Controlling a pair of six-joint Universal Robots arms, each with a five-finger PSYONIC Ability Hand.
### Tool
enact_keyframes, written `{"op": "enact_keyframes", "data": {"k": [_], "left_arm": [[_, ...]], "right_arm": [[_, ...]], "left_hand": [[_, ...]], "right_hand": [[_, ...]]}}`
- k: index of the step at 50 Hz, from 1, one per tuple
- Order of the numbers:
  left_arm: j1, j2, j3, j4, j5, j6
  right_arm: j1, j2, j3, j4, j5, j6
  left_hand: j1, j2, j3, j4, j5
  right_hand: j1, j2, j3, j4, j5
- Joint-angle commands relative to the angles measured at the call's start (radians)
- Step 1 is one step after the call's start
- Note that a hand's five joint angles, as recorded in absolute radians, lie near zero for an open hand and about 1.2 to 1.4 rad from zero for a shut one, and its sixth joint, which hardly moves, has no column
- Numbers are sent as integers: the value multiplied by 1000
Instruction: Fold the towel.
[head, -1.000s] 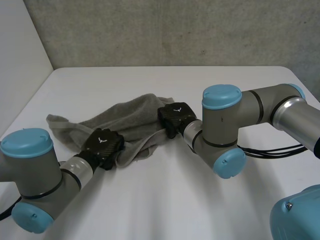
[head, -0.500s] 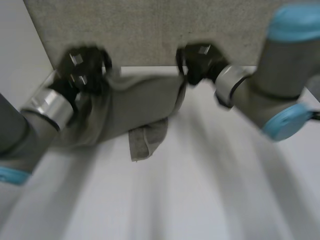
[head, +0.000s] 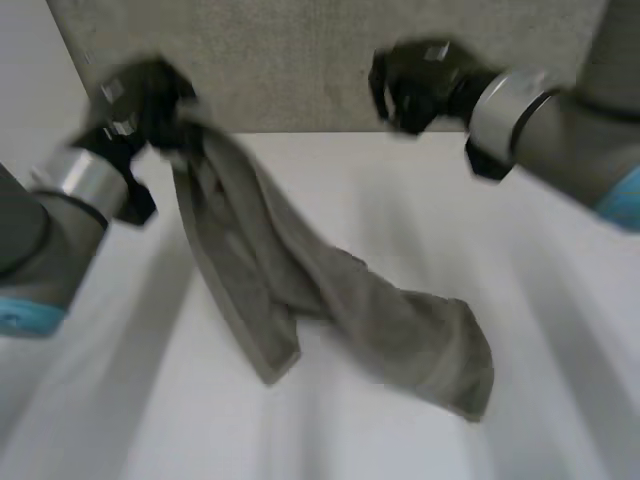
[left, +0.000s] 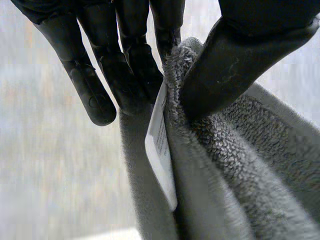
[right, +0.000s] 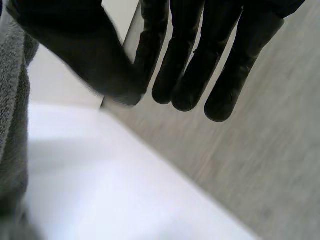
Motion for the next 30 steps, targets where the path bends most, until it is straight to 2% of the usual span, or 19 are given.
{"op": "enact_keyframes", "data": {"k": [1, 3, 6, 9, 16, 17, 18, 19, 20, 21, 22, 26, 30], "left_arm": [[0, -140, -132, 3, 7, 60], [2, -176, -160, 6, 8, 139], [2, -184, -165, 6, 8, 178], [8, -181, -158, 7, 7, 254], [42, -175, -137, 15, 4, 273], [52, -175, -134, 23, 4, 273], [60, -180, -135, 32, 4, 273], [60, -180, -135, 32, 4, 273], [63, -183, -140, 39, 7, 273], [63, -183, -140, 40, 7, 273], [65, -186, -145, 49, 7, 274], [65, -204, -157, 66, 7, 274], [65, -210, -157, 69, 5, 276]], "right_arm": [[24, 101, 120, -5, 104, -93], [21, 88, 202, -13, 129, -96], [19, 41, 290, -25, 124, -96], [14, -34, 400, -62, 106, -96], [4, -174, 632, -156, 49, -107], [4, -194, 678, -160, 37, -110], [4, -211, 724, -162, 23, -118], [4, -211, 724, -162, 23, -118], [4, -227, 768, -159, 5, -134], [4, -250, 816, -159, -15, -165], [4, -251, 816, -159, -15, -165], [-7, -301, 945, -157, -51, -306], [-27, -309, 1014, -166, -60, -374]], "left_hand": [[141, 47, 76, 38, 135], [141, 47, 76, 38, 135], [141, 47, 76, 38, 135], [141, 47, 76, 38, 135], [141, 47, 76, 38, 135], [34, -60, -31, -70, 28], [-173, -267, -238, -277, -180], [-175, -269, -240, -279, -182], [-373, -467, -438, -477, -379], [-375, -469, -440, -479, -381], [-480, -574, -545, -583, -486], [-554, -648, -619, -658, -560], [-557, -651, -622, -661, -563]], "right_hand": [[-442, -435, -441, -439, -439], [-676, -669, -675, -673, -673], [-779, -772, -778, -776, -776], [-785, -778, -784, -783, -782], [-774, -767, -773, -771, -771], [-771, -764, -770, -768, -768], [-768, -761, -767, -765, -765], [-768, -761, -767, -765, -765], [-762, -755, -761, -759, -759], [-756, -749, -755, -753, -753], [-756, -749, -755, -753, -753], [-715, -708, -714, -712, -712], [-715, -708, -714, -712, -712]]}}
